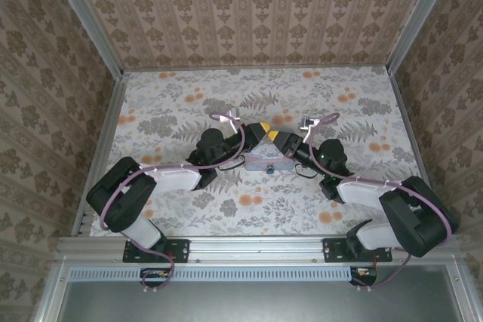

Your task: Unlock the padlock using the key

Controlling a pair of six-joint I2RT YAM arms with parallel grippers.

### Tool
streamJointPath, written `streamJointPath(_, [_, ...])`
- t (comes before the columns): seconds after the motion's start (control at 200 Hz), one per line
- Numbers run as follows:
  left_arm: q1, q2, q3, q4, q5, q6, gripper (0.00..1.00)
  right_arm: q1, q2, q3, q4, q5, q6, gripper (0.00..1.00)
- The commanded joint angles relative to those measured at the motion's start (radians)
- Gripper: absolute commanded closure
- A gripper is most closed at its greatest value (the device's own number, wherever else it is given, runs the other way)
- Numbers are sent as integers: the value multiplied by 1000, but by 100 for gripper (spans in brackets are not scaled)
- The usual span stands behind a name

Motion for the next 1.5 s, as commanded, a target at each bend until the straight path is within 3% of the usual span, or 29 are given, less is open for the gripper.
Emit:
streamJointPath(0.0, [-7, -30, 16, 20, 2, 28, 100, 9, 11, 24, 44, -28, -10, 78])
streamJointPath(0.705, [-8, -27, 26, 0, 0, 39, 100, 14, 19, -9, 63, -54, -17, 87])
streamJointPath(1.02, [-8, -26, 25, -5, -5, 42, 100, 19, 13, -20, 66, -72, -20, 83])
streamJointPath(1.32, [-8, -31, 26, -6, -5, 44, 100, 20, 11, -23, 51, -61, -28, 100])
streamJointPath(1.495, [-7, -38, 21, -5, -2, 52, 100, 19, -4, -34, 33, -9, -24, 100])
